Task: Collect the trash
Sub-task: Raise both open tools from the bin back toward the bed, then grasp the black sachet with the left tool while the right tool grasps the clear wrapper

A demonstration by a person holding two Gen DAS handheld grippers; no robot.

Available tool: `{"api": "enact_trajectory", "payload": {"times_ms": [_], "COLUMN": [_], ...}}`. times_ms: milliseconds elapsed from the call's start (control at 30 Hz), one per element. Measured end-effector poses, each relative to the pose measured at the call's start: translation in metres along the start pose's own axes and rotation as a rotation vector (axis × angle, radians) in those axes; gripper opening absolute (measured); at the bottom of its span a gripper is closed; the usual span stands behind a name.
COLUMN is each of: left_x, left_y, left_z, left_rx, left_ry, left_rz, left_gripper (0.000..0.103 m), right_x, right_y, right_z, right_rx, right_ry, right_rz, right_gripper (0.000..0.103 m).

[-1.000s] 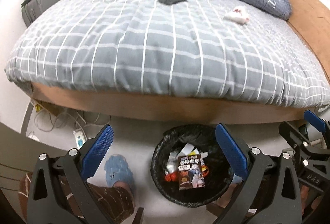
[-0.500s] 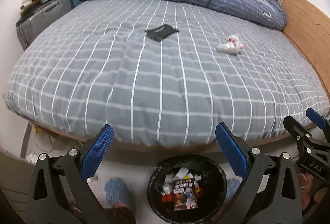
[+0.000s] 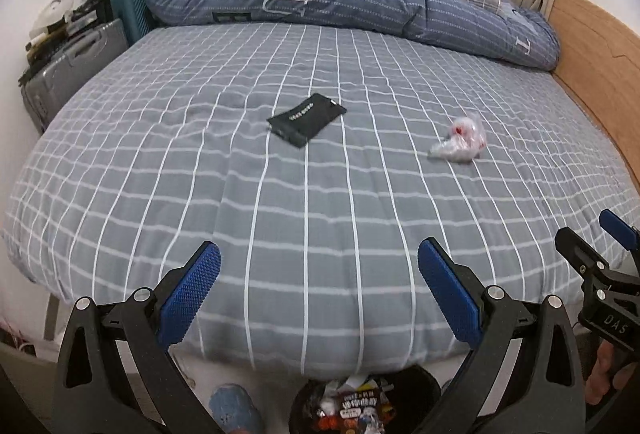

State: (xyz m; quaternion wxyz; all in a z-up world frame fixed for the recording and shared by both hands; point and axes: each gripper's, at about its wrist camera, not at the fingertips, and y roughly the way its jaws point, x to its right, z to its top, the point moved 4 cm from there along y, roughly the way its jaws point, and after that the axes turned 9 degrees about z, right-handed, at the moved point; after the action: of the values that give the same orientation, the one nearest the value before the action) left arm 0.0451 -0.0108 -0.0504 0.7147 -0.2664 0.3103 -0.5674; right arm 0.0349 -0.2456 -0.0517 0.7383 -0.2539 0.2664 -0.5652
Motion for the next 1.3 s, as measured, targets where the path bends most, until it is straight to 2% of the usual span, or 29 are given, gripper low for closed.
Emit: {"api": "enact_trajectory", "payload": {"times_ms": [500,733,967,1000,1133,1200,1300], "left_x": [0.002,0.003,0.009,0.011,0.014,0.016,0.017], "left_y": [0.1,0.153,0.197,0.2,0.212,0.22,0.229], "left_z": [0.082,0.111,0.122,0.122,0.121,0.12,0.119], "left_rx": [0.005,-0.005,-0.058,-0.057,-0.069,-0.082,-0.091], "left_ry": [0.012,0.016,0.056,0.067,0.087,0.103,0.1], "left_rz": [0.01,-0.001,-0.033,-0.036,-0.044,-0.04,-0.048], "left_gripper": [0.097,0.097,0.097,0.097,0.097,0.097,0.093], "right_x": [0.038,0.037,0.03,0.03,0.033,0.034,0.036], "right_y": [0.092,0.139,0.168,0.172,0.177,0.181,0.186], "right_z": [0.06,0.078,0.086,0.086,0.084,0.082,0.079], "right_rx": [-0.007,-0.033,-0.055,-0.07,-0.075,-0.088,-0.101], "right_ry": [0.018,-0.026,-0.023,-0.024,0.0,0.003,0.006], "right_rz": [-0.006,0.005,0.048,0.048,0.056,0.066,0.061], "right_gripper": [0.095,0.095,0.087,0.081,0.075,0.067,0.061]}}
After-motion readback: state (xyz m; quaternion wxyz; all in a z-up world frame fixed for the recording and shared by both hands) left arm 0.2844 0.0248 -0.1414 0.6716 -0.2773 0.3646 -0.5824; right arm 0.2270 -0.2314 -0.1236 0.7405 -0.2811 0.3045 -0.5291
